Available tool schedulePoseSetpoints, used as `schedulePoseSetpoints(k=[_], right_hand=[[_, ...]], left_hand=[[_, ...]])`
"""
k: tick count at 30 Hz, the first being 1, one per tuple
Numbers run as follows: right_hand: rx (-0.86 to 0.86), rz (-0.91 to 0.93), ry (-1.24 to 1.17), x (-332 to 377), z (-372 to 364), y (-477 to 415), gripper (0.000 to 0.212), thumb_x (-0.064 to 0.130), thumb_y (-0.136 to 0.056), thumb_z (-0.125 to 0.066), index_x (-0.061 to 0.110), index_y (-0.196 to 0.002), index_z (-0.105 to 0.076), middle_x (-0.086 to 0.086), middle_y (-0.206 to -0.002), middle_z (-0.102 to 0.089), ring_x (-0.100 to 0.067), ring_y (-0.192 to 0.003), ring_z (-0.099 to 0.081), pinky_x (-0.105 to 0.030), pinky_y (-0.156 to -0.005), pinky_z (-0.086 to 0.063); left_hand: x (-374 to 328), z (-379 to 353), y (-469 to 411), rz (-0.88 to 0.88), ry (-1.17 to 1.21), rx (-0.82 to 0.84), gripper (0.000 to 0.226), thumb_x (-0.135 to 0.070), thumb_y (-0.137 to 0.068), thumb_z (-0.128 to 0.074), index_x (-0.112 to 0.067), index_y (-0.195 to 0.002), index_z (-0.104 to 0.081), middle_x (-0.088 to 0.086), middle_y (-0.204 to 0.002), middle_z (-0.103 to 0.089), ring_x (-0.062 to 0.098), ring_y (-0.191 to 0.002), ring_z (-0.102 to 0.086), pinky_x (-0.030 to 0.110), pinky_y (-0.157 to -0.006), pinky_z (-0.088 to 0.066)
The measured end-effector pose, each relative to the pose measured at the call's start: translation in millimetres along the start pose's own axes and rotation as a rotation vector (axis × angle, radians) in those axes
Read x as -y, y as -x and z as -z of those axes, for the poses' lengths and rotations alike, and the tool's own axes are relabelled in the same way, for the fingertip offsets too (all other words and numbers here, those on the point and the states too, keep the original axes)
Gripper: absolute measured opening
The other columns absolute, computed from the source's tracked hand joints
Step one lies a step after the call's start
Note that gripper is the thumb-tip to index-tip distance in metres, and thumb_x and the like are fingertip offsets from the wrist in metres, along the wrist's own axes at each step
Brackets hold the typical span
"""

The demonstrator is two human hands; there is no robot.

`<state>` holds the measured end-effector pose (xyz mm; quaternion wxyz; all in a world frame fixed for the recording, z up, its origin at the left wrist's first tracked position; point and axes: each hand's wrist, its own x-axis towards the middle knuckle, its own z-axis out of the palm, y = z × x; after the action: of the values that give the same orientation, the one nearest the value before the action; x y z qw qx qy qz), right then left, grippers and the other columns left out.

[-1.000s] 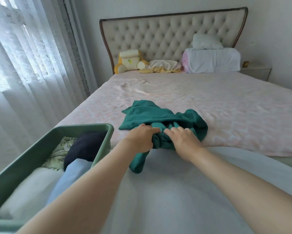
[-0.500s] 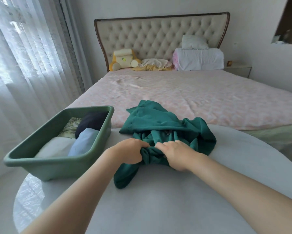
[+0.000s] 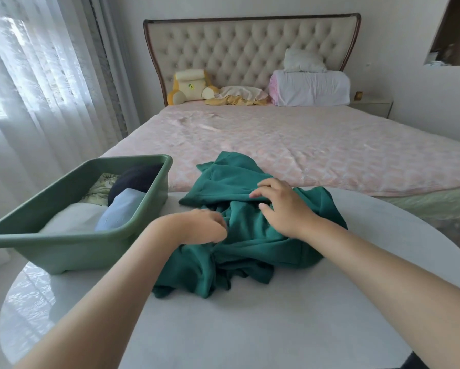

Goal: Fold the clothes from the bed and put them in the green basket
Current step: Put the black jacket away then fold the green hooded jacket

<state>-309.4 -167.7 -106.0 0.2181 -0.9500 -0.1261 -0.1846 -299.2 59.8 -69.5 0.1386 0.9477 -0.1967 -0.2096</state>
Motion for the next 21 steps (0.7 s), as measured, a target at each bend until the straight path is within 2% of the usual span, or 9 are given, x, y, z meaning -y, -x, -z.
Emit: schedulePoseSetpoints(k=[2, 5, 8, 10, 12, 14, 18, 20, 21], right_hand=[[0.12, -0.046, 0.246, -13, -6, -7, 0.052, 0.022, -0.1, -0.053, 0.03, -0.15, -0.041, -0.004, -0.153, -0.039, -0.026, -0.14, -0.035, -0.041, -0.116, -0.03], [0.213, -0.065, 0.435, -22, -12, -10, 0.061, 0.032, -0.105, -0.043, 0.036, -0.159, -0.015, -0.004, -0.138, -0.052, -0.029, -0.129, -0.046, -0.042, -0.107, -0.036], [0.2, -0.153, 0.351, -26, -12, -13, 0.048, 0.029, -0.105, -0.044, 0.029, -0.152, -0.037, -0.006, -0.128, -0.057, -0.03, -0.116, -0.055, -0.041, -0.093, -0.046], [0.053, -0.238, 0.203, -28, -6, -14, 0.03, 0.023, -0.103, -0.04, 0.02, -0.126, -0.06, -0.008, -0.118, -0.061, -0.031, -0.106, -0.06, -0.037, -0.079, -0.046], [-0.167, -0.389, 0.096, -33, 8, -14, 0.021, 0.017, -0.101, -0.037, 0.014, -0.106, -0.057, -0.01, -0.104, -0.059, -0.03, -0.093, -0.058, -0.034, -0.071, -0.039], [-0.292, -0.599, 0.049, -46, 26, -12, 0.023, 0.014, -0.101, -0.037, 0.004, -0.115, -0.052, -0.015, -0.107, -0.059, -0.034, -0.094, -0.057, -0.034, -0.071, -0.038], [0.049, -0.814, 0.193, -62, 44, 6, 0.04, 0.01, -0.093, -0.047, 0.007, -0.133, -0.048, -0.011, -0.113, -0.06, -0.025, -0.083, -0.057, -0.032, -0.06, -0.045], [0.097, -0.709, 0.334, -58, 39, 10, 0.059, 0.008, -0.086, -0.055, 0.013, -0.142, -0.039, -0.012, -0.13, -0.052, -0.03, -0.102, -0.055, -0.036, -0.072, -0.048], [0.063, -0.578, 0.377, -54, 36, 10, 0.069, 0.006, -0.082, -0.057, 0.017, -0.146, -0.033, -0.013, -0.136, -0.045, -0.032, -0.114, -0.051, -0.039, -0.082, -0.048]], left_hand=[[-10, -11, -14, -0.104, -0.038, -0.18, 0.041, -0.045, -0.083, -0.056, -0.039, -0.124, -0.053, -0.005, -0.128, -0.047, 0.02, -0.125, -0.043, 0.041, -0.107, -0.038], [-22, -36, -29, -0.218, -0.081, -0.213, 0.071, -0.051, -0.084, -0.067, -0.04, -0.146, -0.035, -0.002, -0.138, -0.042, 0.022, -0.126, -0.046, 0.035, -0.104, -0.039], [-17, -40, -40, -0.234, -0.072, -0.235, 0.058, -0.027, -0.088, -0.068, -0.037, -0.141, -0.048, -0.004, -0.117, -0.043, 0.022, -0.114, -0.052, 0.023, -0.09, -0.036], [-10, -35, -40, -0.215, -0.07, -0.236, 0.053, -0.017, -0.088, -0.067, -0.037, -0.136, -0.054, -0.003, -0.115, -0.044, 0.021, -0.109, -0.052, 0.024, -0.089, -0.039], [-2, -27, -34, -0.187, -0.075, -0.187, 0.051, -0.016, -0.086, -0.068, -0.039, -0.13, -0.056, 0.0, -0.116, -0.051, 0.021, -0.101, -0.057, 0.031, -0.089, -0.047], [5, -21, -26, -0.149, -0.086, -0.124, 0.048, -0.016, -0.084, -0.07, -0.04, -0.123, -0.058, 0.001, -0.111, -0.057, 0.021, -0.095, -0.06, 0.036, -0.089, -0.051], [9, -10, -8, -0.052, -0.06, -0.001, 0.034, -0.023, -0.081, -0.072, -0.043, -0.108, -0.067, -0.004, -0.108, -0.061, 0.017, -0.094, -0.062, 0.033, -0.093, -0.051], [1, -8, -6, -0.015, 0.009, -0.028, 0.01, -0.034, -0.086, -0.065, -0.039, -0.093, -0.07, -0.005, -0.099, -0.064, 0.014, -0.089, -0.062, 0.031, -0.086, -0.052], [-3, -9, -9, -0.001, 0.034, -0.058, 0.014, -0.042, -0.09, -0.06, -0.034, -0.089, -0.071, -0.005, -0.095, -0.065, 0.015, -0.088, -0.061, 0.031, -0.081, -0.051]])
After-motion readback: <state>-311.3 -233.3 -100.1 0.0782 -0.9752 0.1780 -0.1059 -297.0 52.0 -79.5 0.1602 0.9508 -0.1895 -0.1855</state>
